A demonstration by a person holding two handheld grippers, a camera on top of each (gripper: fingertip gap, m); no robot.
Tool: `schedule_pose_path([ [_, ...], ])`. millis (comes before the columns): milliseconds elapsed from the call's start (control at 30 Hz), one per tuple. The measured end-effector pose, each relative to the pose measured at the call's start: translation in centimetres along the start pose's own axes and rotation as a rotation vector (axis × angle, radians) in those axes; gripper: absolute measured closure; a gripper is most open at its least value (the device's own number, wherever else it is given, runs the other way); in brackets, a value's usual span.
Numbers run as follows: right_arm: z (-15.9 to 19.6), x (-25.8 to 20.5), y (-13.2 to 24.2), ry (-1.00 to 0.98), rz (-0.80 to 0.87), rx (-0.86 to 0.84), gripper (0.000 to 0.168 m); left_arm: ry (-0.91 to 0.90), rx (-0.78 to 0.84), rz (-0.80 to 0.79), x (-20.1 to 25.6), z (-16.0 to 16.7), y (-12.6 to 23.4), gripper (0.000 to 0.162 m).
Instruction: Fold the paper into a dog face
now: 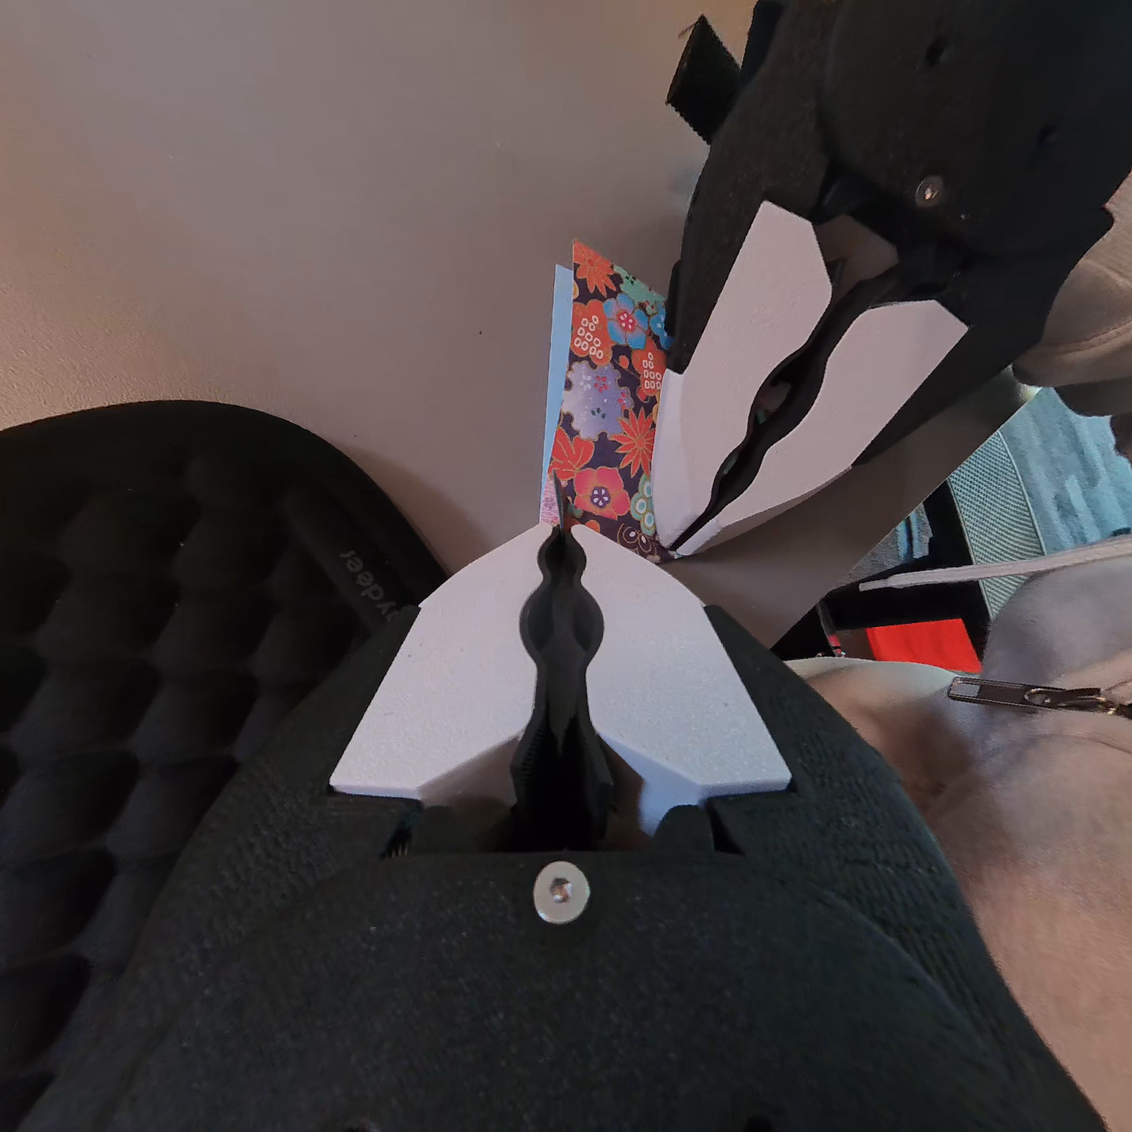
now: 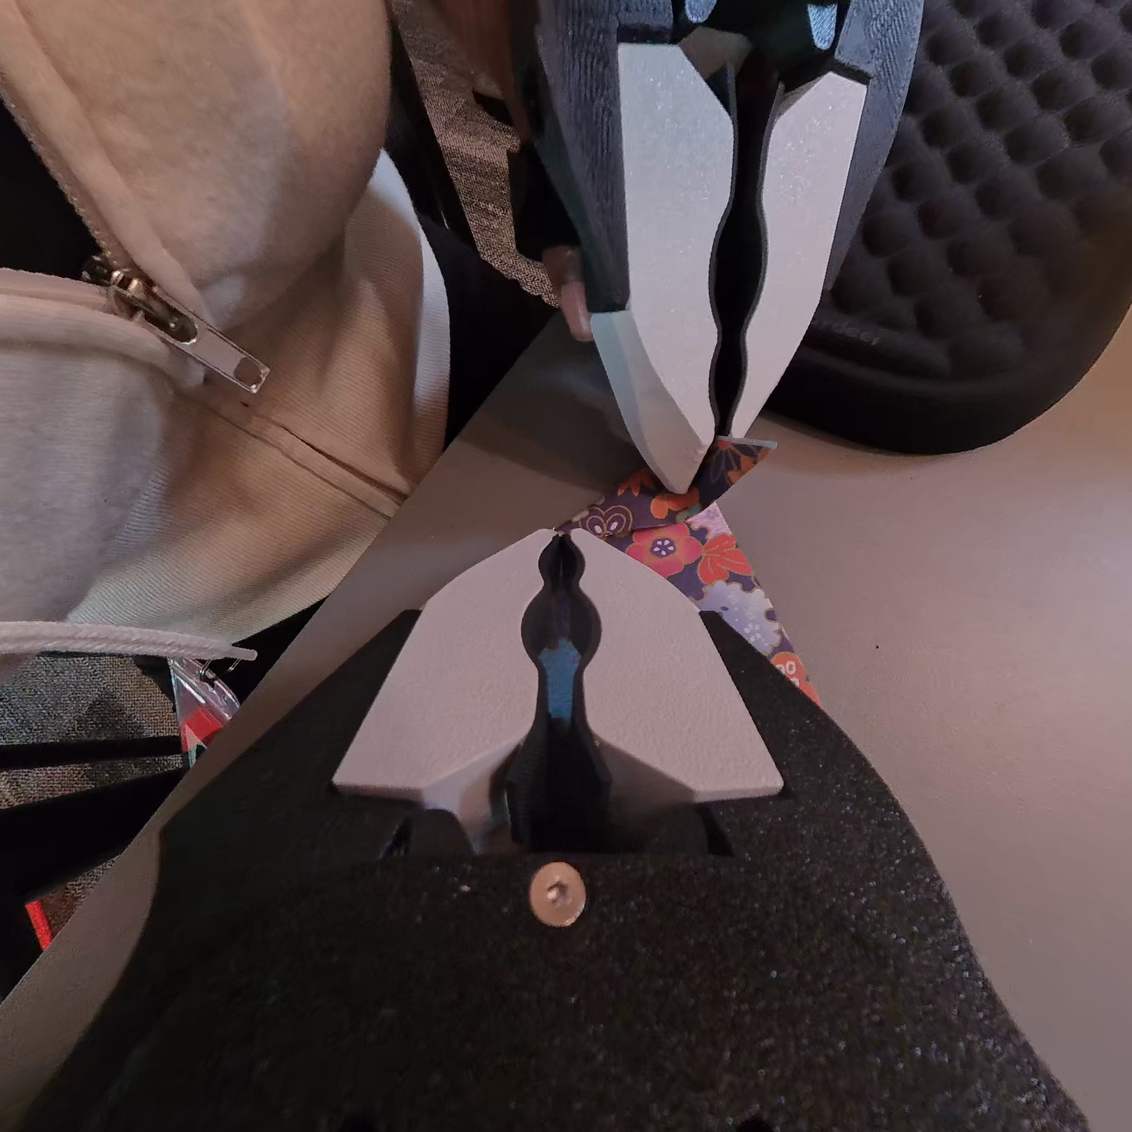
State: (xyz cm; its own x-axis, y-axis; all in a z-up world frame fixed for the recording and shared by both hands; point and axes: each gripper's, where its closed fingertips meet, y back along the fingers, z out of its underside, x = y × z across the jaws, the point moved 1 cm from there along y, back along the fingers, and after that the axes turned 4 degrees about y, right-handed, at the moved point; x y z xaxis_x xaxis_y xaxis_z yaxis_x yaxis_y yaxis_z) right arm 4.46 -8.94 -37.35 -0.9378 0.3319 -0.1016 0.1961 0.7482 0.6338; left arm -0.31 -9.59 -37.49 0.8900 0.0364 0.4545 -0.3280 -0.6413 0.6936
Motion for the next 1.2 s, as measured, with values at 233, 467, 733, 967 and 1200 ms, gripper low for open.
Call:
schedule_pose_path([
  [233,0.0,-0.1,0.0,0.039,0.014,-0.006,0.168,-0.020,-0.029,-0.004,0.1,0.2,-0.1,0.162],
  [467,0.7,-1.1,1.2,0.148,0.005,-0.044,0.168,-0.028,-0.032,0.007,0.2,0.3,-0.1,0.161],
  [733,-1.1,4.4,9.3,0.247,0.310,0.000,0.167,-0.025,-0.039,0.027,0.3,0.3,-0.1,0.161],
  [967,-2.0,2.5,8.6,0.114,0.070,0.123,0.167,-0.030,-0.050,0.035,0.4,0.2,-0.2,0.161],
  [1200,-0.8,-0.3,1.6,0.118,-0.143,0.050,0.167,-0.038,-0.070,0.051,0.6,0.3,-0.2,0.161],
])
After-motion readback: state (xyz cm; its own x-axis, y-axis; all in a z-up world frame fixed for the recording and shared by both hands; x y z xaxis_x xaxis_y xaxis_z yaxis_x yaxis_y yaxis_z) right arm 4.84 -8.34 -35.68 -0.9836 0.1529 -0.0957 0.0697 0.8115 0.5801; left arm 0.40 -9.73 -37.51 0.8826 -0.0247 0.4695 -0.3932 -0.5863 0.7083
